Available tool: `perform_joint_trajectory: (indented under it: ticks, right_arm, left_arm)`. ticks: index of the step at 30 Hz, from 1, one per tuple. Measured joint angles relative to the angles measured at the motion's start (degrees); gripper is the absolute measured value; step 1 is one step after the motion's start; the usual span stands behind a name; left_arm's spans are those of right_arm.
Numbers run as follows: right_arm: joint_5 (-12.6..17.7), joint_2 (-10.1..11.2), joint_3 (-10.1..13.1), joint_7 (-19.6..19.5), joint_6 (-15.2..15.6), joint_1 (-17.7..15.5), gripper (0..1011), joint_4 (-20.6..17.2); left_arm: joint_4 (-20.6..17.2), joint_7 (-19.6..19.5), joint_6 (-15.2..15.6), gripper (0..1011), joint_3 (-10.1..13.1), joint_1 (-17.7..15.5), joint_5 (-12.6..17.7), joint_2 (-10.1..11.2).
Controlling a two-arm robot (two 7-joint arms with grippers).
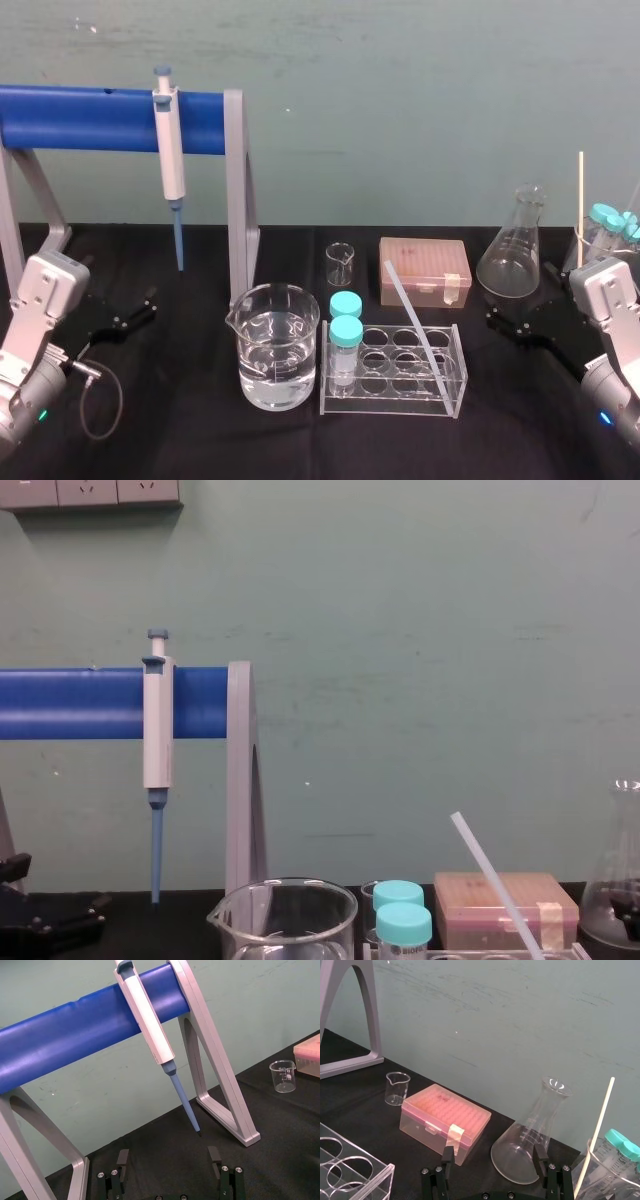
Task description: Pick up the stirring rod with one hand, then place it down.
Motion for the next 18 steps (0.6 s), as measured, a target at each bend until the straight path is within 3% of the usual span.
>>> perform_joint_trajectory:
  ticks: [18]
  right_arm:
    - [0.00,0.00,0.00,0.00,0.00,0.00,1003,0.00]
  left_arm:
    - [0.00,0.00,0.00,1000,0.00,0.00,0.00,0.00]
